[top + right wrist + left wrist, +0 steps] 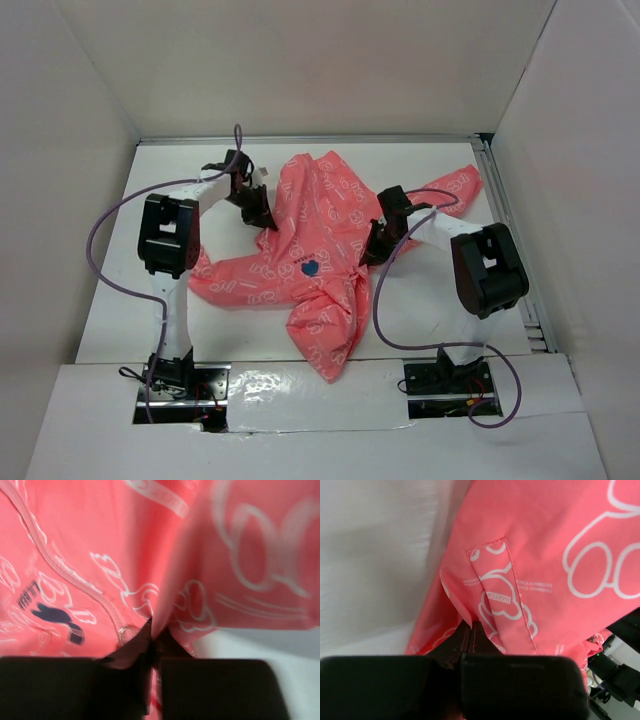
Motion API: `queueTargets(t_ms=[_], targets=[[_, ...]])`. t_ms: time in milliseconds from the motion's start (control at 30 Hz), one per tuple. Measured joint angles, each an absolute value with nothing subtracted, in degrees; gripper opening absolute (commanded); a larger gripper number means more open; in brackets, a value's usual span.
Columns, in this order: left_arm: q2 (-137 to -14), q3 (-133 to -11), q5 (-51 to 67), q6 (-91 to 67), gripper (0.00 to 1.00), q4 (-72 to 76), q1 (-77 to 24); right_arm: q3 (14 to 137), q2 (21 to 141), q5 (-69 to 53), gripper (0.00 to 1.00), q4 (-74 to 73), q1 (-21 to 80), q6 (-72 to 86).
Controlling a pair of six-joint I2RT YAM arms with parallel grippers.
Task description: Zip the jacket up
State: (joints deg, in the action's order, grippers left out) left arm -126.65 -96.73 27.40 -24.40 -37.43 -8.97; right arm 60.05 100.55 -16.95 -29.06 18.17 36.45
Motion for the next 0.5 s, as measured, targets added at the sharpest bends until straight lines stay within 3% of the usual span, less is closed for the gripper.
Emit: queueTargets(t_ms=[200,433,500], targets=[[-123.3,-96.1,25.5,-27.4,0.00,-37.3,-8.5,60.1,100.2,-13.7,0.00,-30.2,17.6,38.4],[-101.6,-88.0,25.5,-32.3,0.00,-36.1,-0.4,59.5,96.4,-15.0,0.01,-29.0,16.6,40.1],[-96.9,-85.4,24.6,-33.6,0.00,-36.6,0.0,59.5,94.7,-15.6,0.07,-28.7,17.2,40.0]])
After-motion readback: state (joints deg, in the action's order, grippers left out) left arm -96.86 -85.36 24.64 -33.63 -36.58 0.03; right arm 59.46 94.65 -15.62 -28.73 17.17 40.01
